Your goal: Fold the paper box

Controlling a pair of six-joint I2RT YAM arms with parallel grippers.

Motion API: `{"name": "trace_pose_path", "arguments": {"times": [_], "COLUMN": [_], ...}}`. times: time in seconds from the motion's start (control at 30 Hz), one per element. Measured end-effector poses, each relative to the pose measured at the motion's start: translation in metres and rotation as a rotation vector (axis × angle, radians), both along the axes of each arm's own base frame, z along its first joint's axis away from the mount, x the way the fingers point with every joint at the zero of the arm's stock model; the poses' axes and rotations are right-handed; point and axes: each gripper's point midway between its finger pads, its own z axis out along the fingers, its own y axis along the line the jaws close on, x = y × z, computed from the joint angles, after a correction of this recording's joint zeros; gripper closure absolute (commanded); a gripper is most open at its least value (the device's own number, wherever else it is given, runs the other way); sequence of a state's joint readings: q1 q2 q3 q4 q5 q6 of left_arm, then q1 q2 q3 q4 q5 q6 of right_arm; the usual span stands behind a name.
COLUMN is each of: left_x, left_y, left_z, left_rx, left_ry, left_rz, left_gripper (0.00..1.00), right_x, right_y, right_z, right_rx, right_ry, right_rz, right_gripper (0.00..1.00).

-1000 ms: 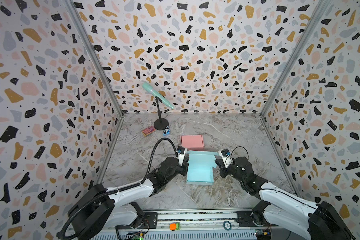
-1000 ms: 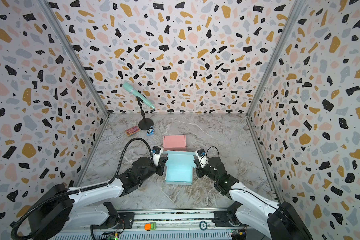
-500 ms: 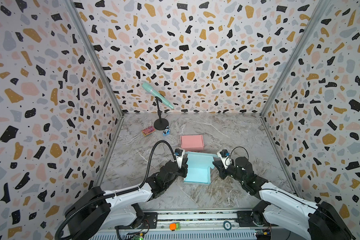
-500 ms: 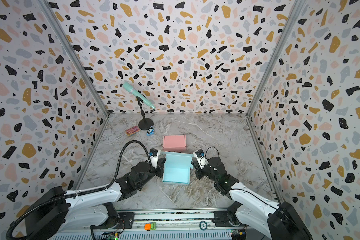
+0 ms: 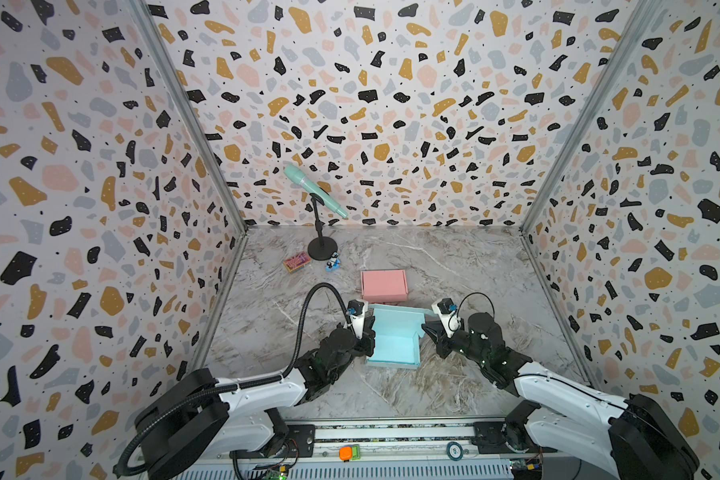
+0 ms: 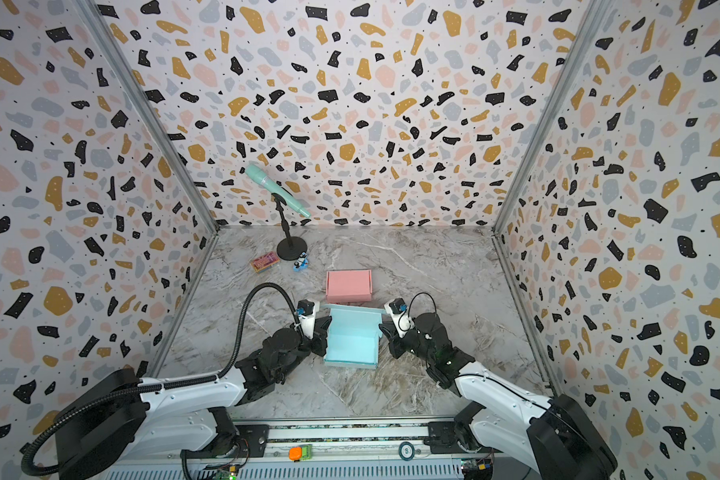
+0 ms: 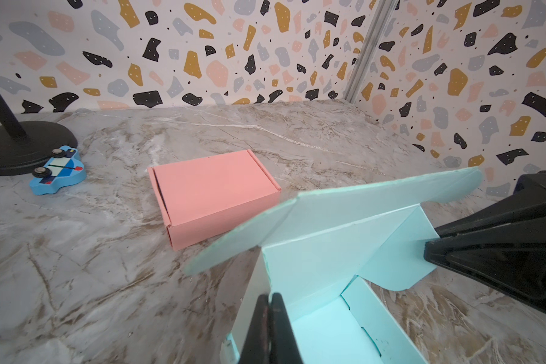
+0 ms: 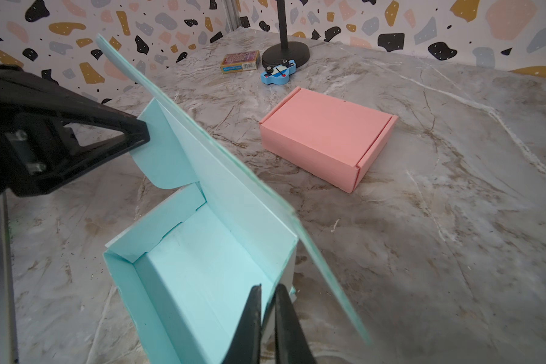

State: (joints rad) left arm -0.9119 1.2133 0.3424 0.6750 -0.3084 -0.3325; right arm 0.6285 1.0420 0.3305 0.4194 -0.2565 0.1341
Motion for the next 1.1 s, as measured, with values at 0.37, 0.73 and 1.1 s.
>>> {"name": "trace_pose_path", "arguments": {"times": [0.37, 0.73, 1.1], "left_x": [-0.006, -0.015, -0.013], "left_y": [0.004, 0.002, 0.003], "left_z": [-0.011, -0.01, -0.015], "left_rx": [0.004, 0.011, 0.022], "left_ry": [-0.019, -0.057, -0.077], "left_rz": [0.015, 0.03, 0.072], "left_gripper": [1.0, 1.0, 1.0], "right_x": [0.0, 0.002, -0.003], "right_y": [0.005, 0.006, 0.008], "right_z": [0.002, 0.001, 0.001], "right_rx": [0.025, 0.028, 0.015], "right_ry": [0.006, 0.004, 0.003], "right_rz": [0.015, 0.014, 0.014], "right_gripper": [0.87, 0.87, 0.87]}}
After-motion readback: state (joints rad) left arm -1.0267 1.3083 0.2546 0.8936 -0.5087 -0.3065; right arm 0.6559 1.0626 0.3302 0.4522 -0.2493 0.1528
